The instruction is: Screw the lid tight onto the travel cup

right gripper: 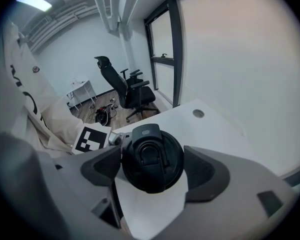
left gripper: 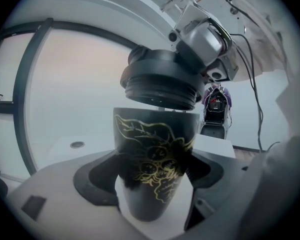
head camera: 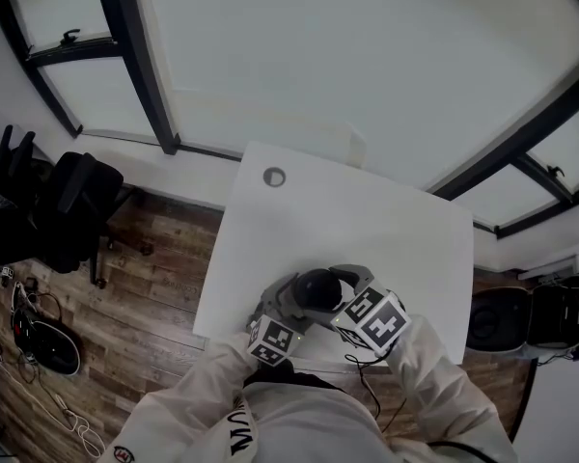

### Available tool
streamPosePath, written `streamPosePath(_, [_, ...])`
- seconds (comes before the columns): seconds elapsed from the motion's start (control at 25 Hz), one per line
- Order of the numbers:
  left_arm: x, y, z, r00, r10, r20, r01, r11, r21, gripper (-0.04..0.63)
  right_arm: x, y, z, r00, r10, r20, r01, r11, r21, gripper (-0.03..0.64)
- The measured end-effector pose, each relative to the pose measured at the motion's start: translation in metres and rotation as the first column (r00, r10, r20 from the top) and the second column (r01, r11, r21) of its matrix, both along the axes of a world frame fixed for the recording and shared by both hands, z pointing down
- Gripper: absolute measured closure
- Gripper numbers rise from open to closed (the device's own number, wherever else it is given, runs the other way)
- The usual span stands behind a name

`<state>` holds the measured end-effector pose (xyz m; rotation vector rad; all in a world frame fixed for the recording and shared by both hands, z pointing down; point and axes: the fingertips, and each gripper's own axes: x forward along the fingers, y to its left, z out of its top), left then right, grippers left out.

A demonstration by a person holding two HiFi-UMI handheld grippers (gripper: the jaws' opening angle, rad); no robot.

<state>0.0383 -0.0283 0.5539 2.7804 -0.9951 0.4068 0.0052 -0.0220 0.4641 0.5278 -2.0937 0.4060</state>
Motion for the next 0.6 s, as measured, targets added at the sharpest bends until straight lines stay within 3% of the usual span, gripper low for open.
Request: streamPosePath(0.6, [-0.001,0.001,0.0,1.0,0.004,-0.004,-0.004,1.0,0.007,0.187,-0.013,0.004,0.017,0.98,-0.145,-0.14,0.144,0.989,-0.011,0.209])
